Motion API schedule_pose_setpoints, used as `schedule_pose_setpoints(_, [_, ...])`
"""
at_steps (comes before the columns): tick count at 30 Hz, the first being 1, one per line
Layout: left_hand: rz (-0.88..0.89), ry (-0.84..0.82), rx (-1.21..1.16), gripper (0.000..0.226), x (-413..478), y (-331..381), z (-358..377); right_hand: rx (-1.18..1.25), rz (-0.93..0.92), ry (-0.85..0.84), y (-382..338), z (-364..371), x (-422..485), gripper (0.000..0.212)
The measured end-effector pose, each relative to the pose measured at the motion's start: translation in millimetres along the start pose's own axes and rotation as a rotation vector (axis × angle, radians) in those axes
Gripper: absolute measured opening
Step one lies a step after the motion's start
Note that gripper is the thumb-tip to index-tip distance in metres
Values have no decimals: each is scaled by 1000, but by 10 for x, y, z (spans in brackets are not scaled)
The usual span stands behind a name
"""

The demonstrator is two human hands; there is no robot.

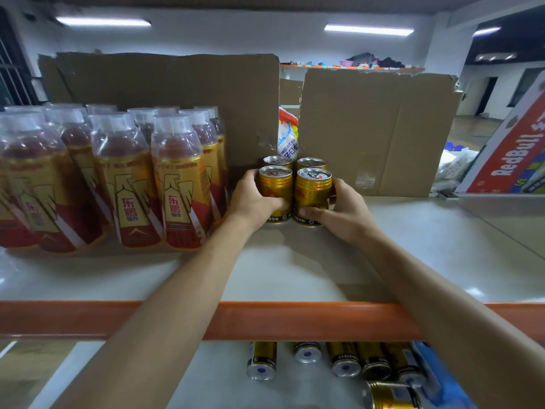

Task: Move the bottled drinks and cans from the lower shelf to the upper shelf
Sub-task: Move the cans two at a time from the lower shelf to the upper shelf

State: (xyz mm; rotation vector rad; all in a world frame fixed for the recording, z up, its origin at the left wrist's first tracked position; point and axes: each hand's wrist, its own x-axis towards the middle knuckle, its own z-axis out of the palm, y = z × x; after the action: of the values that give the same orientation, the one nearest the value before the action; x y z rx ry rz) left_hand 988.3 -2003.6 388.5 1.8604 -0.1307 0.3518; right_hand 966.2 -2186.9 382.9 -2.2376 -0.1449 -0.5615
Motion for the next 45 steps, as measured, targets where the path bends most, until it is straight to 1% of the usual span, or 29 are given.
schedule_pose_setpoints(7, [13, -4, 18, 80, -16, 3, -8, 3, -15, 0, 8, 9, 4, 54])
schedule_pose_setpoints(13, [34, -12, 26, 72, -17, -1, -21, -18, -37, 0, 3, 21, -12, 58])
schedule_pose_setpoints(20, [41, -26, 41, 75, -14, -28, -30, -5, -43, -7, 25, 26, -21, 58])
schedule_pose_setpoints(24, [24, -47, 68, 78, -24, -11, -31, 14, -9, -20, 30, 32, -24, 61])
schedule_pose_setpoints(28, [-23, -48, 57, 83, -134, 122, -23, 115, 76, -66, 21, -17, -34, 73])
schedule_pose_setpoints(31, [-50, -29, 88, 82, -275, 298, -31, 101, 106, -76, -13, -110, -32, 76])
schedule_pose_setpoints(33, [-37, -15, 154, 80, -368, 452, -61, 41, 102, -68, -42, -223, -46, 73])
schedule_pose_setpoints(36, [10, 14, 312, 78, -515, 720, -158, -85, 96, -53, -60, -458, -103, 62])
schedule_pose_setpoints(38, [93, -6, 455, 68, -597, 863, -224, -178, 69, -36, -80, -630, -160, 65])
schedule_pose_setpoints(40, [182, -71, 670, 57, -658, 945, -285, -321, 26, -68, -137, -789, -246, 74])
schedule_pose_setpoints(41, [211, -125, 807, 54, -677, 962, -312, -407, 8, -103, -178, -853, -309, 75])
schedule_pose_setpoints(43, [236, -220, 1054, 56, -738, 992, -364, -557, -37, -146, -271, -939, -440, 66])
schedule_pose_setpoints(45, [236, -274, 1159, 56, -836, 1027, -414, -638, -95, -151, -390, -984, -602, 55])
